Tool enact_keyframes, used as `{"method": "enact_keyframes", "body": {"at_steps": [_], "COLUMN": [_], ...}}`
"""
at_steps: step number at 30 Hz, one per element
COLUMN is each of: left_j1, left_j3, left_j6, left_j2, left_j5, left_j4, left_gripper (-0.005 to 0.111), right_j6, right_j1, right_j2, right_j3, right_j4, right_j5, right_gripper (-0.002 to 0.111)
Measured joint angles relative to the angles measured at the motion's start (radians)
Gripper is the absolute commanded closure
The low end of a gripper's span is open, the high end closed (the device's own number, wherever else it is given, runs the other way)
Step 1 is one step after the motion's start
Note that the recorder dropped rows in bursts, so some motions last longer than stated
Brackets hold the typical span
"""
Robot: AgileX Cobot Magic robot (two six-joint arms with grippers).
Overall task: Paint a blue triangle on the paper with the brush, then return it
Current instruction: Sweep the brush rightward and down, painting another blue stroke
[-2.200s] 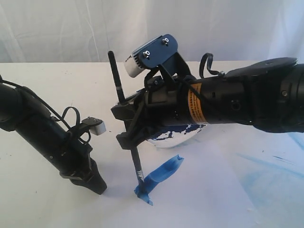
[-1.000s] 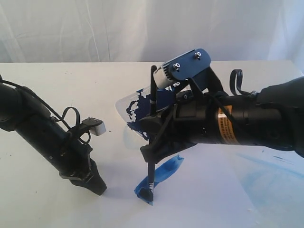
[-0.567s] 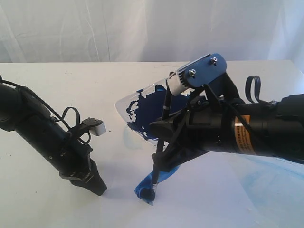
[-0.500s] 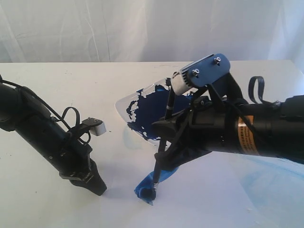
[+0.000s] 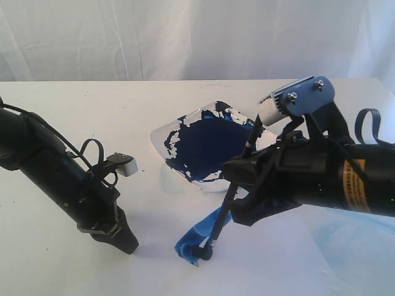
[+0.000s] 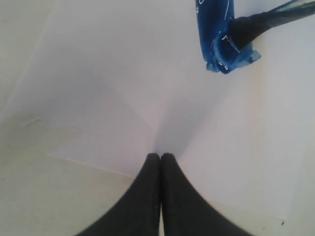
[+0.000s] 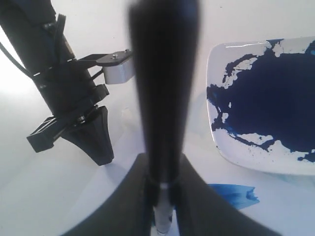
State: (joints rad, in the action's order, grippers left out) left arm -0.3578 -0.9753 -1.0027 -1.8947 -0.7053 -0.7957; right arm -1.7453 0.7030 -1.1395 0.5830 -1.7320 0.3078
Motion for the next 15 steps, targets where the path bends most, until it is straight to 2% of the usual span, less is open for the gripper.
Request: {"method": "enact_keyframes", "body": {"at_steps": [15], "left_j1": [0.000], "left_j3": [0.000], "left_j6": [0.000], "left_j2": [0.000], "left_j5": [-0.004], "left_j4": [0.000], "left_gripper": [0.107], "right_j6": [-0.026], "right_j1": [0.000], "right_j2": [0.051], "right_j3": [-0.044], "right_j4": [-0.001], "right_j5": [-0.002], "right_gripper": [0.108]}}
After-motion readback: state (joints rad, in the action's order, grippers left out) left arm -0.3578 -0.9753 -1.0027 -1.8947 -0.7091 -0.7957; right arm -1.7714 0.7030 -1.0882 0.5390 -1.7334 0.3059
